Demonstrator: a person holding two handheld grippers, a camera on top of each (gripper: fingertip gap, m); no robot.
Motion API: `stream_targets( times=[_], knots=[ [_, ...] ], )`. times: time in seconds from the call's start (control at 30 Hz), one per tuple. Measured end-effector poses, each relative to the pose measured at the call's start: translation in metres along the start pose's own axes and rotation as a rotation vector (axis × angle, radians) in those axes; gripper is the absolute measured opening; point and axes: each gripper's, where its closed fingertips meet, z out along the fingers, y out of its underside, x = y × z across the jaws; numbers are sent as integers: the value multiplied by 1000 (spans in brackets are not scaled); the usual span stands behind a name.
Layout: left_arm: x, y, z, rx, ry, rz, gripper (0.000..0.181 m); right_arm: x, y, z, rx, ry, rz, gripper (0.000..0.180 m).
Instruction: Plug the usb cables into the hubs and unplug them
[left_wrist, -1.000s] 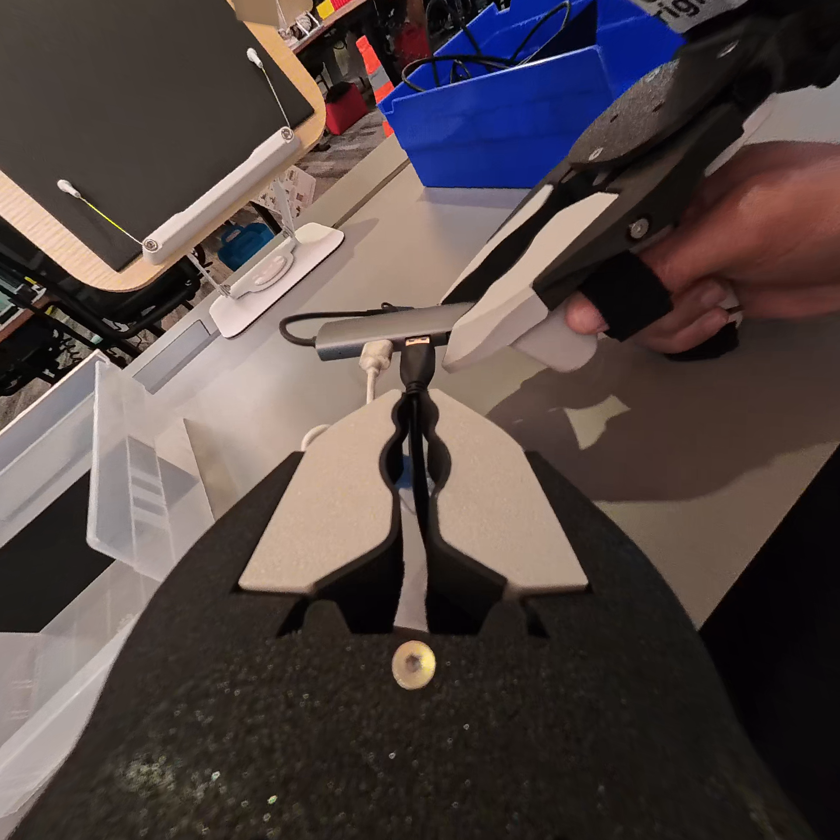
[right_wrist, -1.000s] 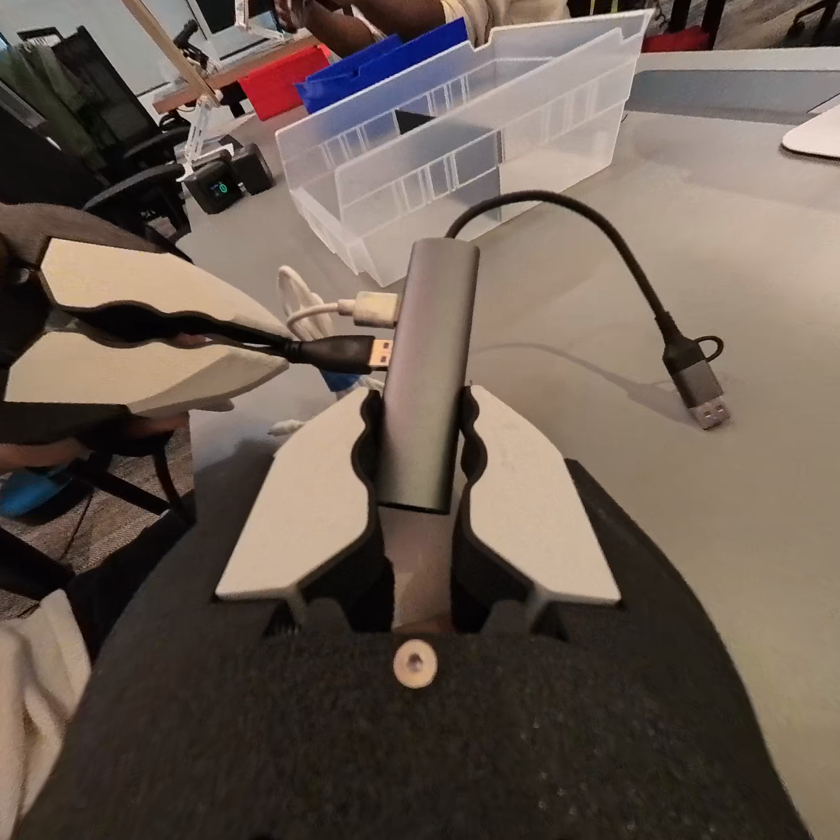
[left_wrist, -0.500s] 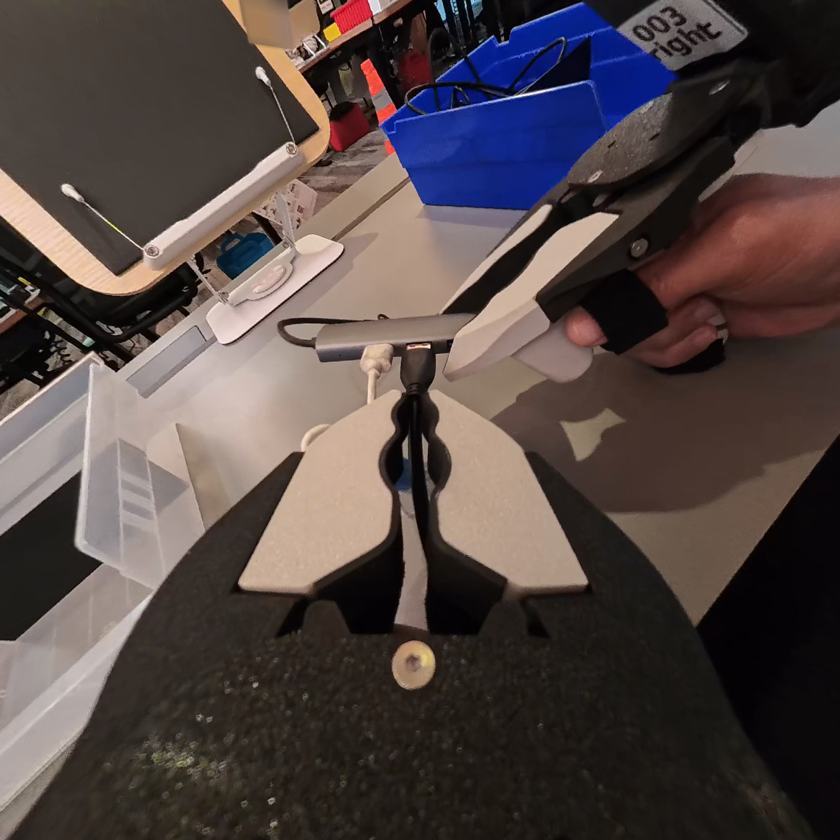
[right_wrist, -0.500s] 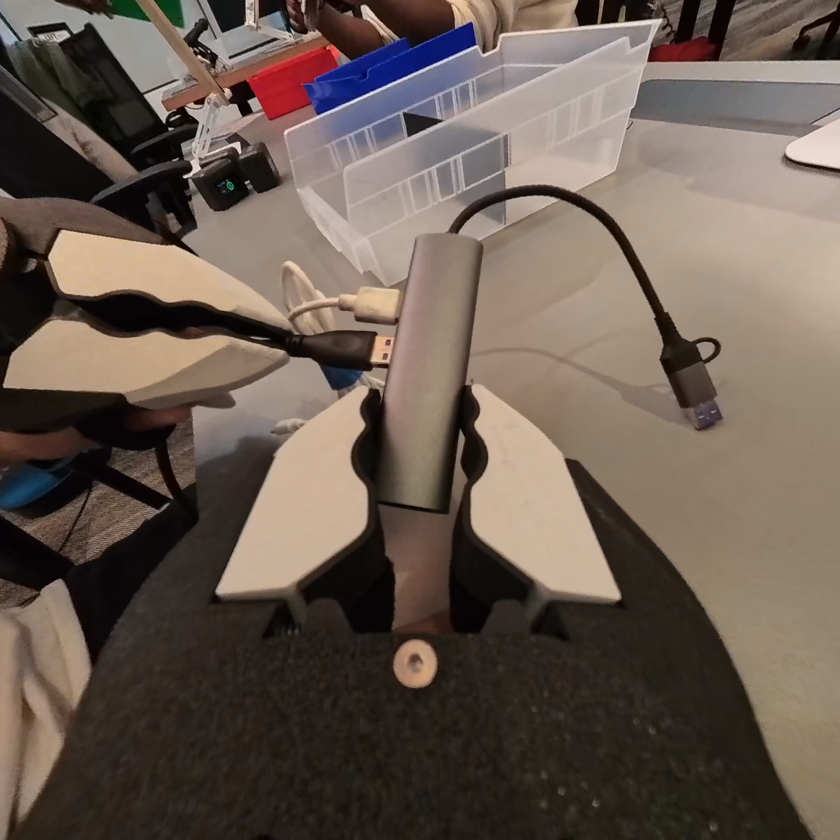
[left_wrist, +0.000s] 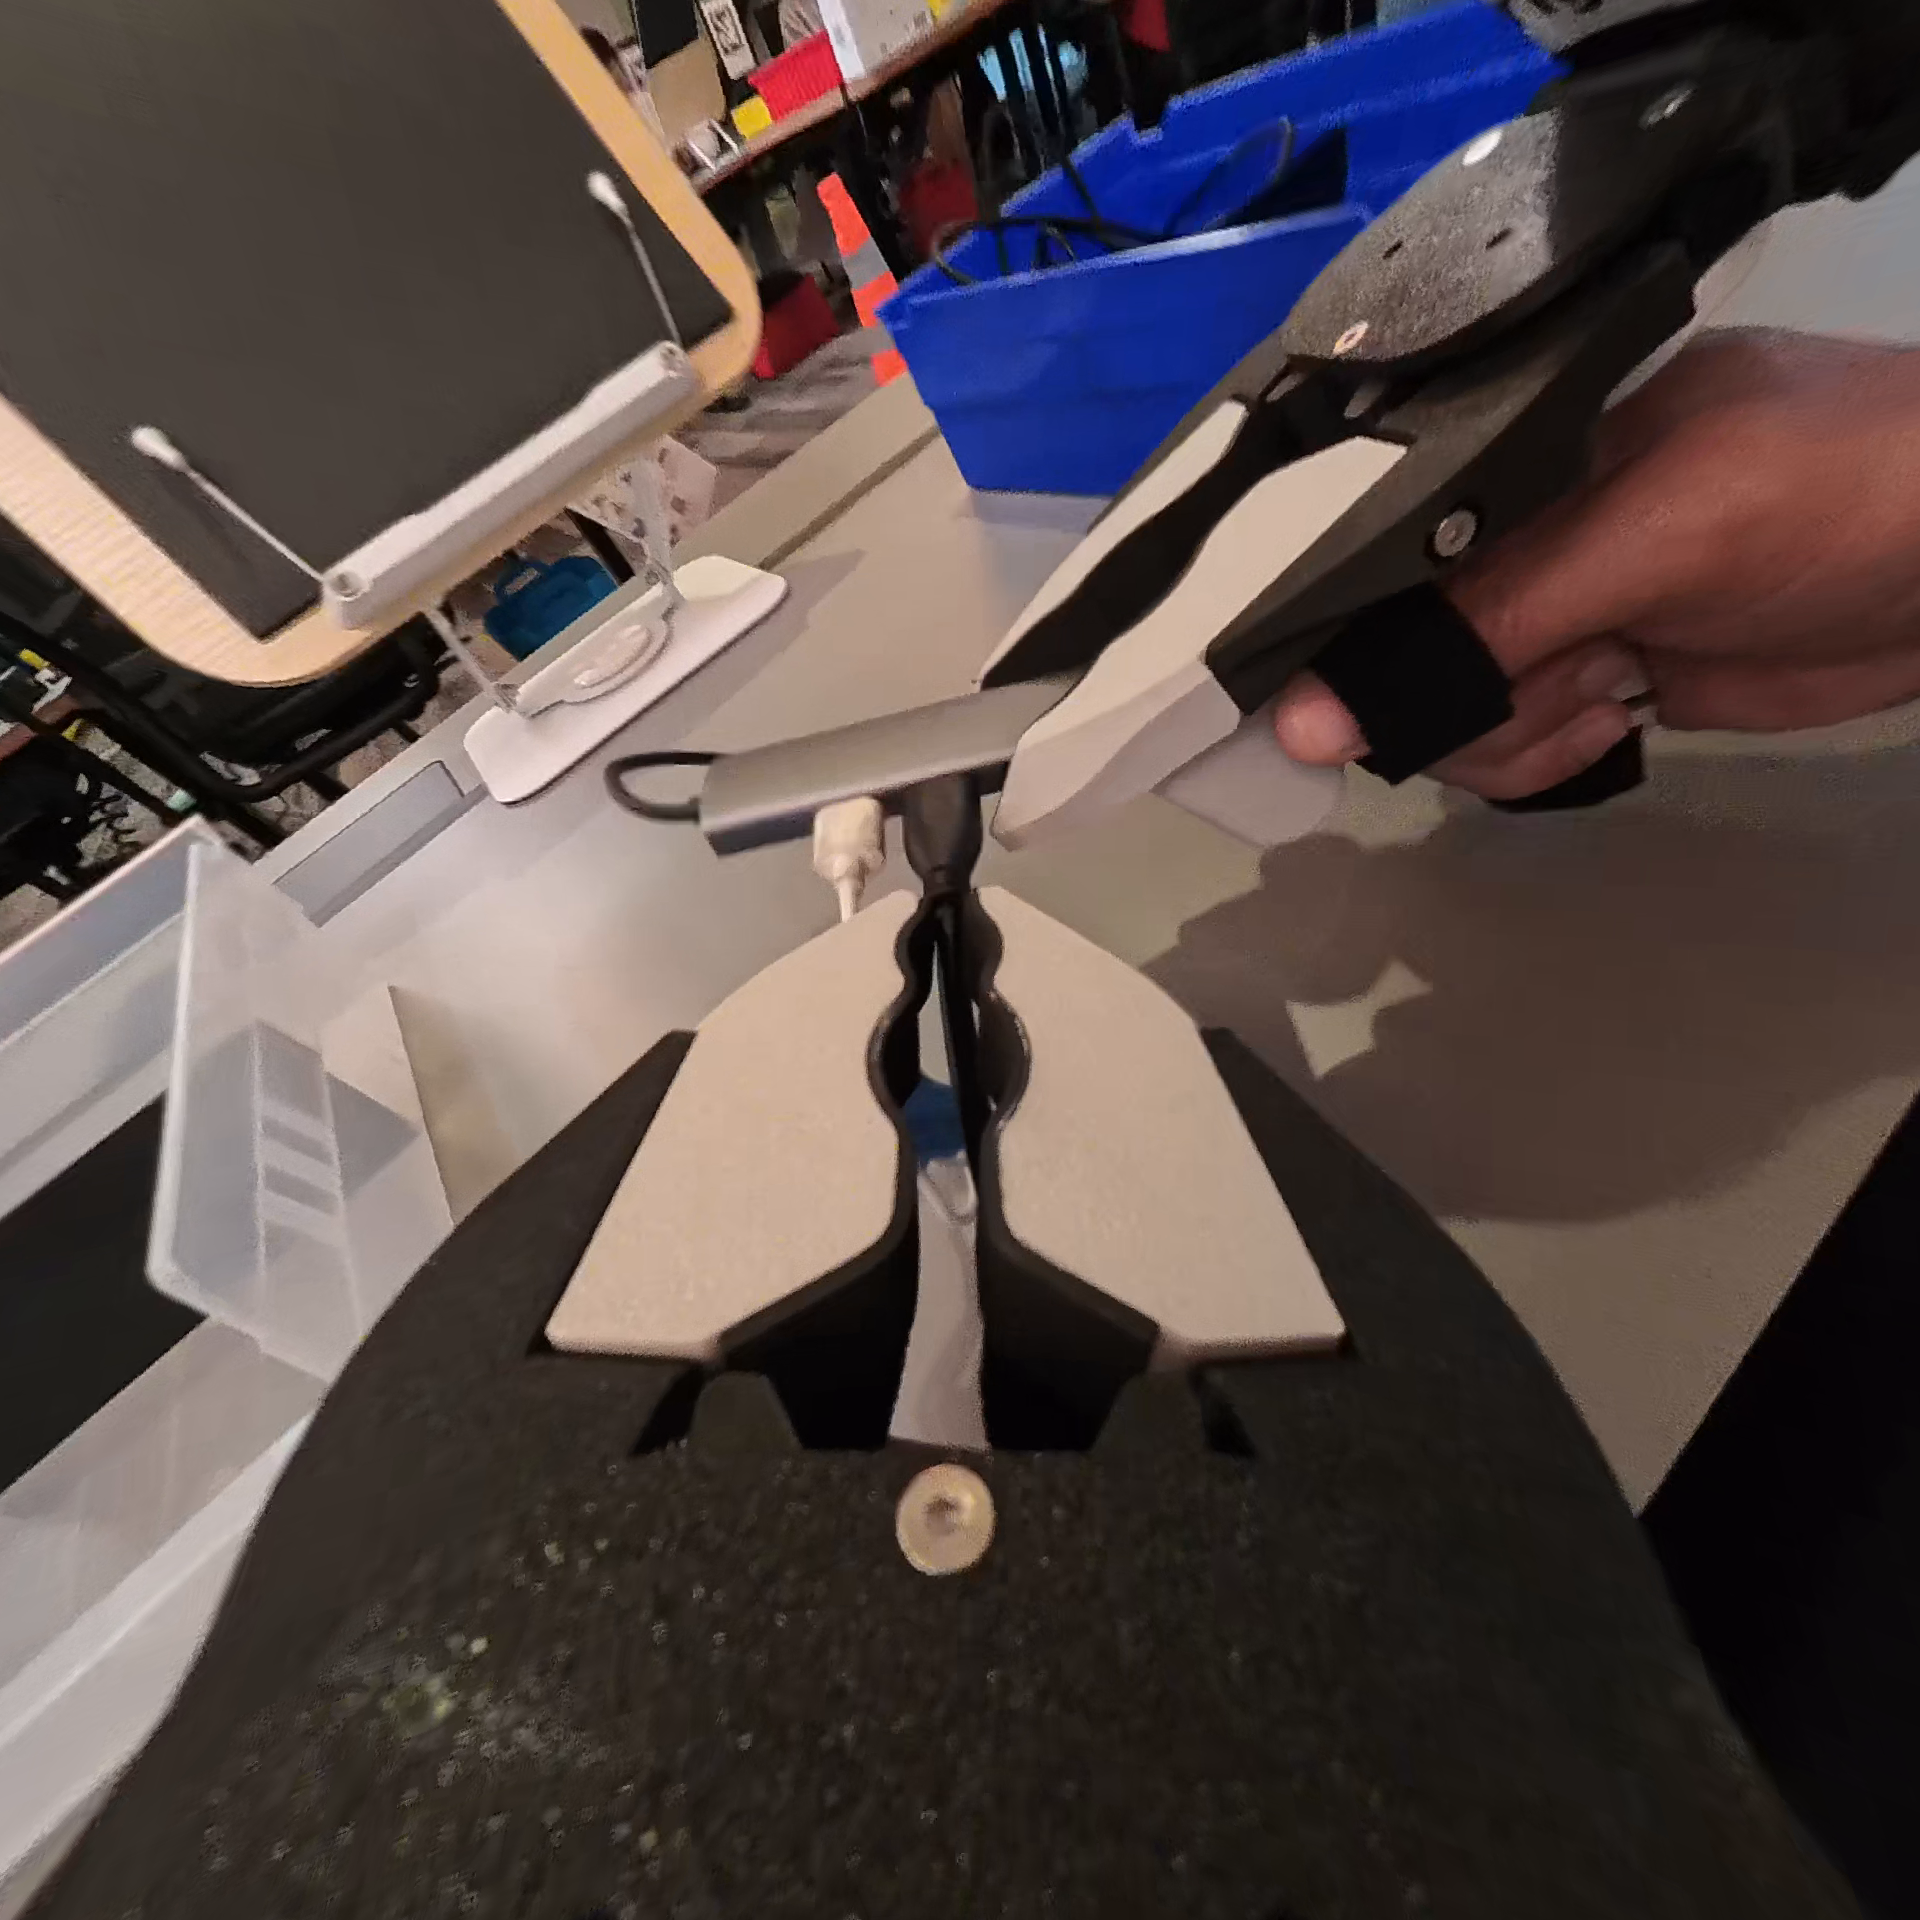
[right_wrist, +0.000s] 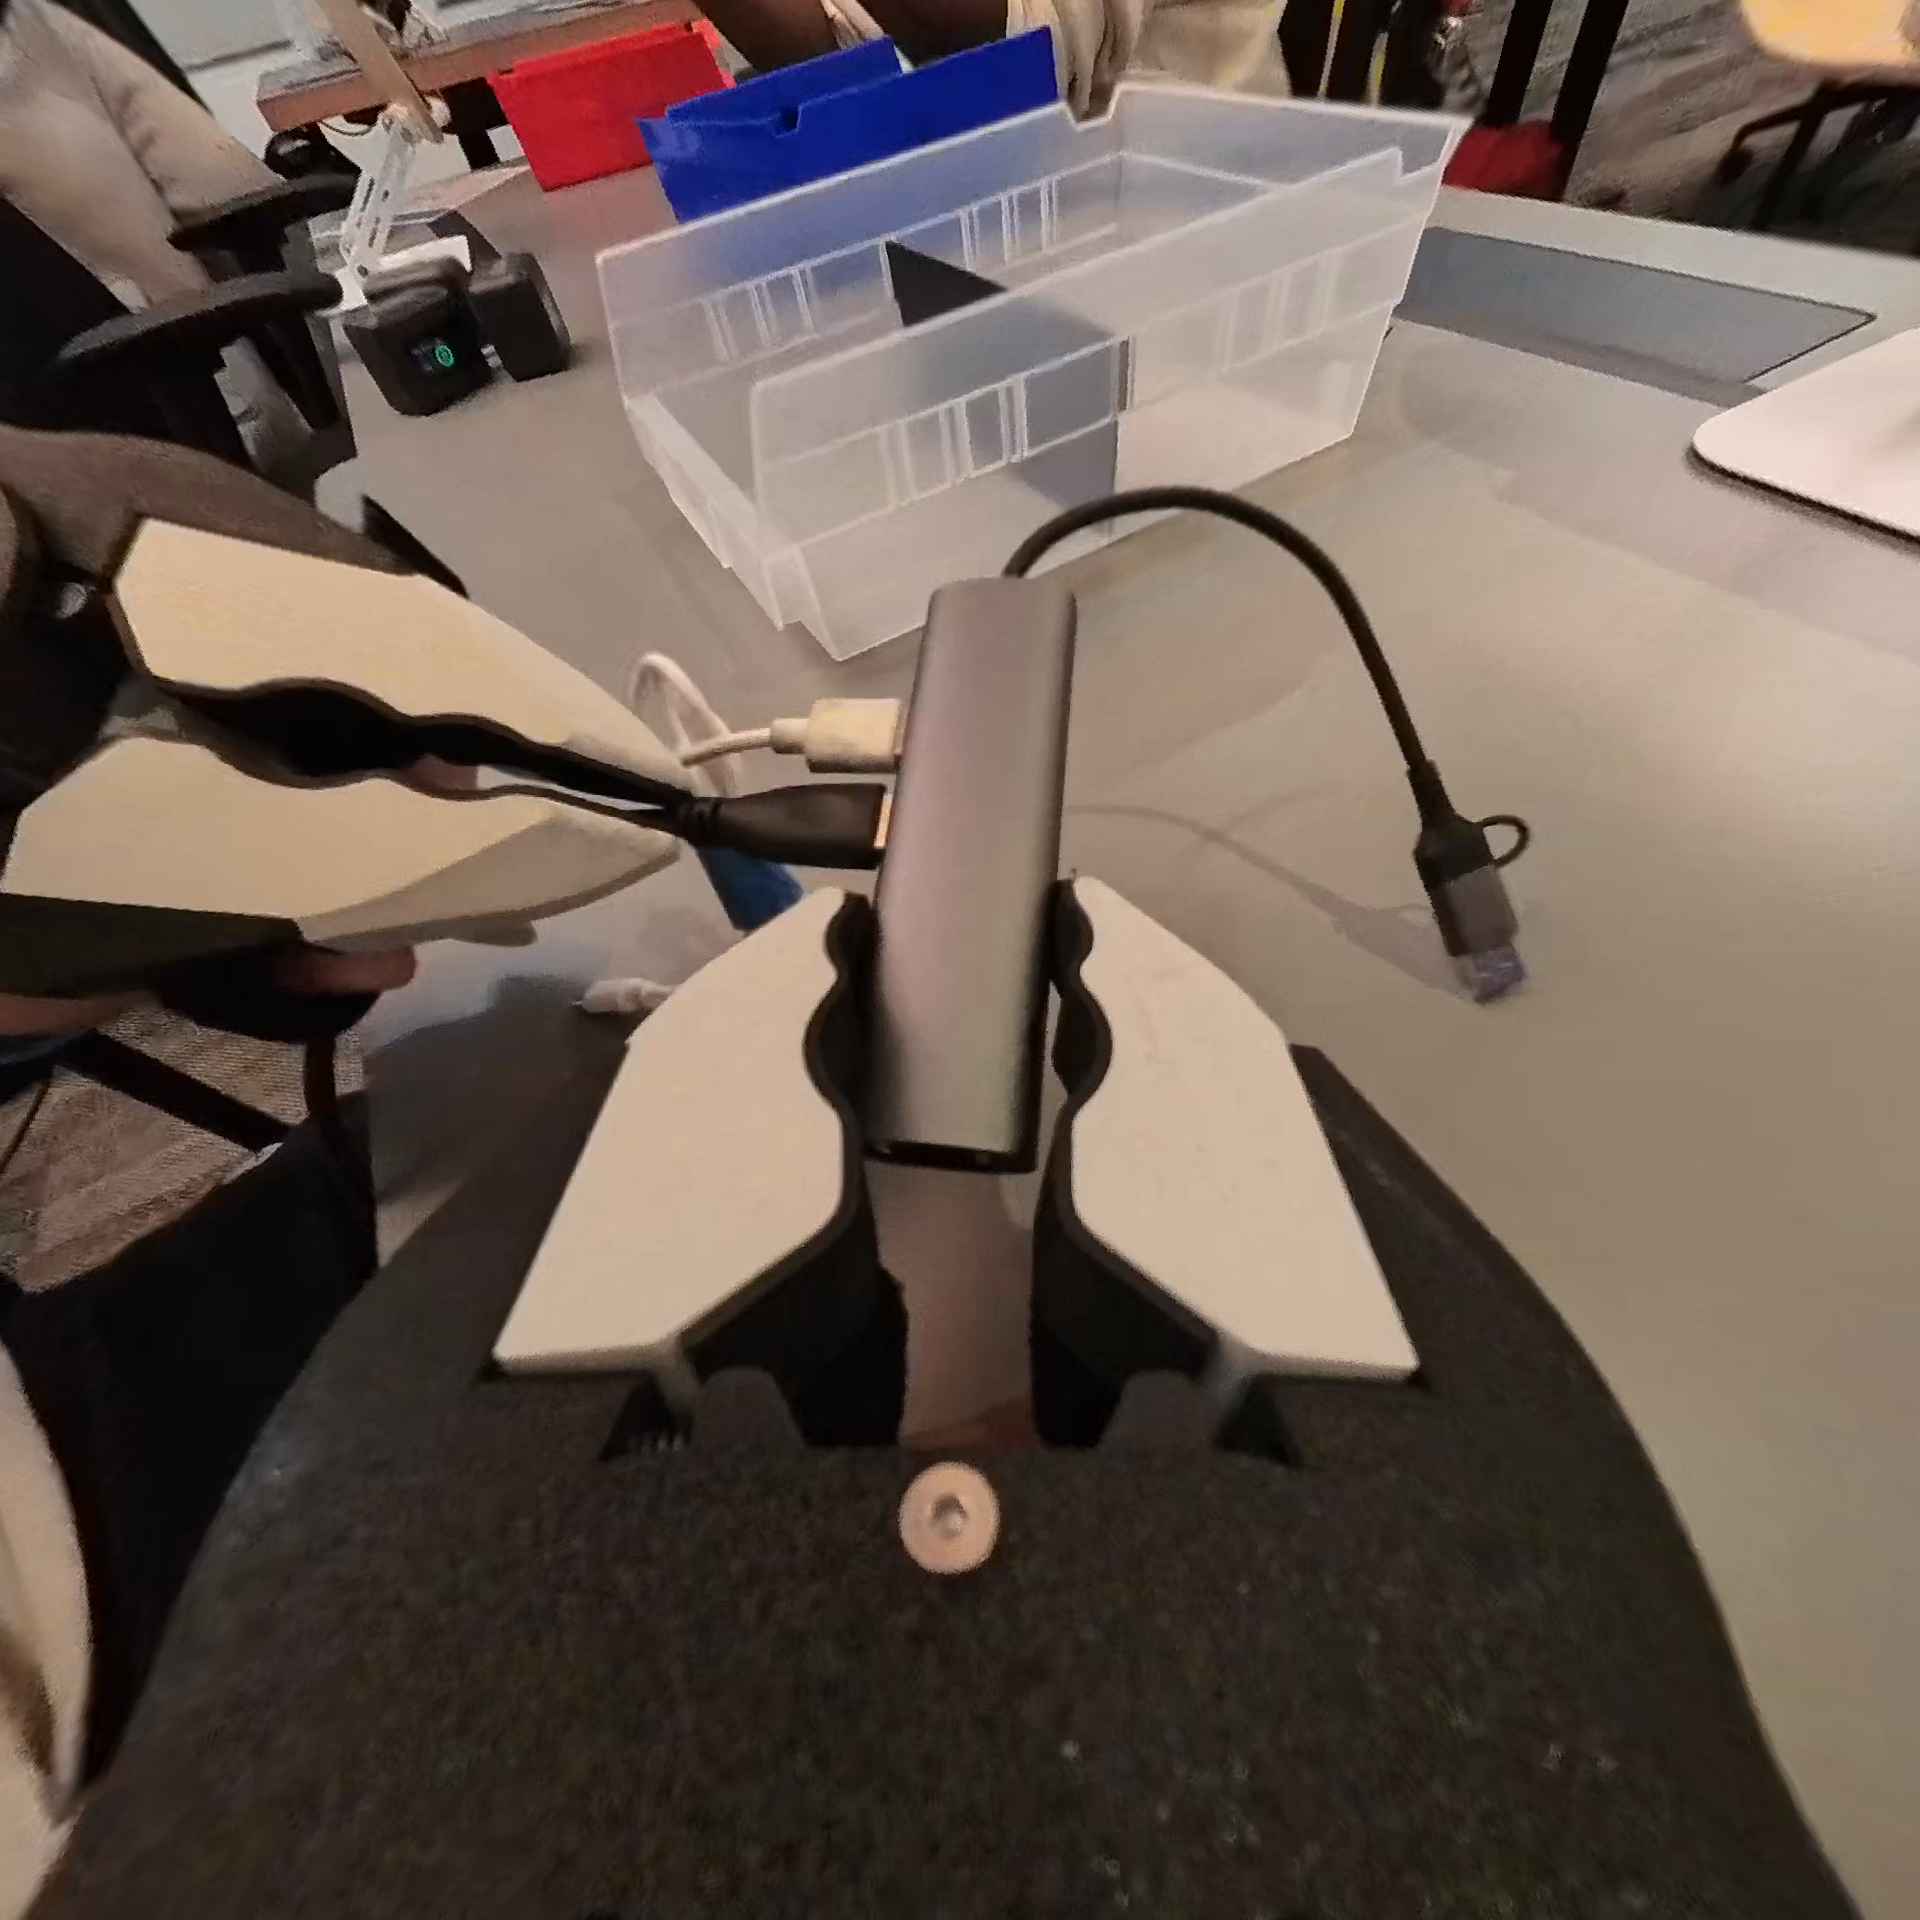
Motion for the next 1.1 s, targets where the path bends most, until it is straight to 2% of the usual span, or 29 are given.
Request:
stream_targets(
  times=[0.07, 0.2, 0.33, 0.43, 0.5, 0.57, 0.67, 0.8, 0.93, 1.0, 1.1],
  knots=[
    [-10, -9, -6, 69, -31, -70, 23, 19, -17, -5, 1, 93, -84, 34],
    [-27, -19, -21, 169, -26, -246, 27, 78, -92, -46, 69, 297, -193, 33],
    [-32, -14, -21, 166, 3, -325, 26, 132, -205, -126, 171, 522, -319, 33],
    [-26, -6, -16, 117, 33, -344, 24, 165, -279, -190, 172, 699, -438, 33],
    [-20, -4, -14, 99, 53, -346, 20, 193, -309, -227, 143, 843, -565, 33],
    [-11, 2, -11, 55, 78, -327, 17, 234, -319, -260, 33, 1043, -707, 34],
    [-3, 2, -8, 40, 96, -300, 17, 297, -296, -288, -116, 1222, -789, 33],
    [2, 3, -6, 21, 85, -243, 17, 358, -209, -279, -340, 1271, -837, 34],
    [1, 4, -6, 13, 69, -225, 16, 369, -120, -239, -444, 1134, -797, 34],
    [-1, 5, -6, 14, 66, -234, 16, 364, -90, -222, -445, 1052, -744, 34],
    [-4, 8, -6, 8, 58, -232, 16, 351, -49, -197, -470, 840, -583, 34]
  ],
)
